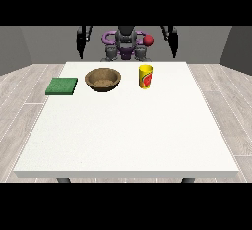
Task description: Pick the cup and pour the ball into the bowl, then pick the bowl and place it on the pad
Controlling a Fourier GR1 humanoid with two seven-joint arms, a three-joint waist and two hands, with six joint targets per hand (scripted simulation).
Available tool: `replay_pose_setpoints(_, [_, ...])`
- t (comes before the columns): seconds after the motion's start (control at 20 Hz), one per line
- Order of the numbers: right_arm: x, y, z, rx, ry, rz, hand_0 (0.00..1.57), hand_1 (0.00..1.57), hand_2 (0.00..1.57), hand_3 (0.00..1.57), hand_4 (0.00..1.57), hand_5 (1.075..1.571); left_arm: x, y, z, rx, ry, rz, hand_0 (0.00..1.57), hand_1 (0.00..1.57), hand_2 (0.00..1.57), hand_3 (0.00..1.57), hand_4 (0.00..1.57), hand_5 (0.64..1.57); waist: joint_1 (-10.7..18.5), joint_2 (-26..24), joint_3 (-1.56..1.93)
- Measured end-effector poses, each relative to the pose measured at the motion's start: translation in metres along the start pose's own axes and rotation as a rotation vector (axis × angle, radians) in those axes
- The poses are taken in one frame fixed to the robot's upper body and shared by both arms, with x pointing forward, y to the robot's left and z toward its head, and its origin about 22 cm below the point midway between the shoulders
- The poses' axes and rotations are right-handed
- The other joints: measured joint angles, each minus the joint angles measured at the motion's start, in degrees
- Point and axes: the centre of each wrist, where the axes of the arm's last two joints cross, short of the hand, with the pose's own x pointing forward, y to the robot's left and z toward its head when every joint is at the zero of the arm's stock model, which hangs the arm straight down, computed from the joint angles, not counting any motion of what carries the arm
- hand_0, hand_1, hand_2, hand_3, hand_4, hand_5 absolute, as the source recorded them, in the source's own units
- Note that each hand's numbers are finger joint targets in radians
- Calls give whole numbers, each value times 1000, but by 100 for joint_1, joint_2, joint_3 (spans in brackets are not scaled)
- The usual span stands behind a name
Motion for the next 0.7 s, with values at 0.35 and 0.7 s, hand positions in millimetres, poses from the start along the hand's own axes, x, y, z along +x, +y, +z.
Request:
replay_pose_setpoints(0.35, [21, -15, 0, 5, -7, 0, 0, 0, 0, 0, 0, 1569, 28, 2, -6, 4, -27, 34, 0, 0, 0, 0, 0, 1558, -132, -1129, 9])
replay_pose_setpoints(0.7, [39, -72, 4, 11, -55, -86, 0, 0, 0, 0, 0, 1570, 50, 14, -11, 37, -106, 166, 0, 0, 0, 0, 0, 1544, -266, -895, 18])
